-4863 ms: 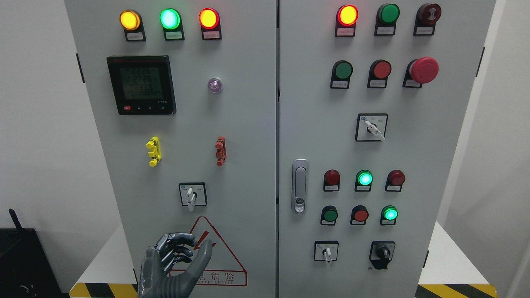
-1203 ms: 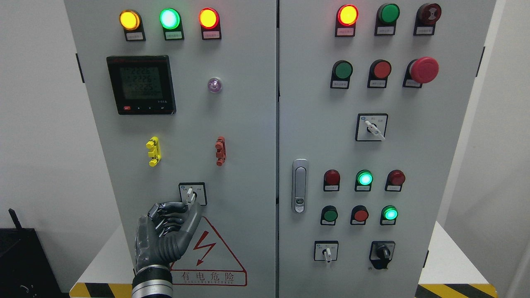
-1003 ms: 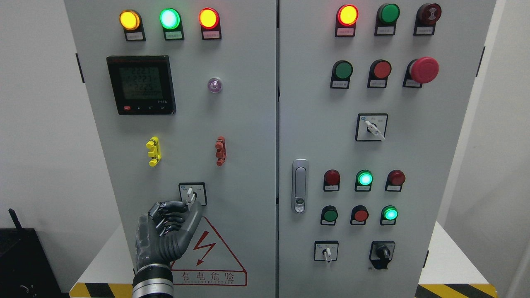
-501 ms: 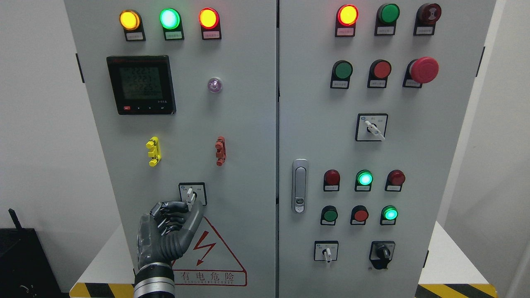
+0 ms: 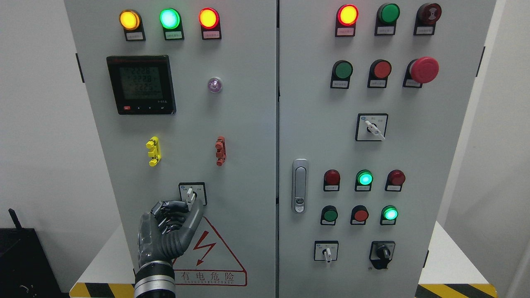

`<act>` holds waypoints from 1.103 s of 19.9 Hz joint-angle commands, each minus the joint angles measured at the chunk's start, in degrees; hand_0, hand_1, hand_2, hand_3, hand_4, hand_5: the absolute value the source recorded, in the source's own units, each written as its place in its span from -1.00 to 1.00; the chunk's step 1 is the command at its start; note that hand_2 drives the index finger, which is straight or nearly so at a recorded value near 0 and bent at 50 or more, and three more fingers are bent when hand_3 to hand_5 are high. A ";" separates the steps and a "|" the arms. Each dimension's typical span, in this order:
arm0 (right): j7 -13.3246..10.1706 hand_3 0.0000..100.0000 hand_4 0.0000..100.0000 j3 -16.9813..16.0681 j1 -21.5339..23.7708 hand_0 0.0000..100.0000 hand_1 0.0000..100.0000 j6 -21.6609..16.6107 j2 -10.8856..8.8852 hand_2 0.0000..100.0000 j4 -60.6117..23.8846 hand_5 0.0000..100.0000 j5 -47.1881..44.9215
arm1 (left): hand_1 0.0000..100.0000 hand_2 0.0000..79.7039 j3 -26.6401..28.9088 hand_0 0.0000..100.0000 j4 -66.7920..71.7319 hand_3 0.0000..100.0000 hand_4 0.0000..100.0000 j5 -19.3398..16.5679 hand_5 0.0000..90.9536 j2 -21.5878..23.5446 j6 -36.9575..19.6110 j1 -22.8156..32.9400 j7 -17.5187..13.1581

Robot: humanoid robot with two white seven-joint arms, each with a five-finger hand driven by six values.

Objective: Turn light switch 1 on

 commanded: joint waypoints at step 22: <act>0.18 -1.00 -1.00 0.00 0.00 -0.39 -1.00 0.02 -0.01 -1.00 0.00 -1.00 -0.01 | 0.40 0.46 -0.46 -0.57 0.04 0.29 0.42 -0.02 0.29 -0.07 1.28 -0.74 0.36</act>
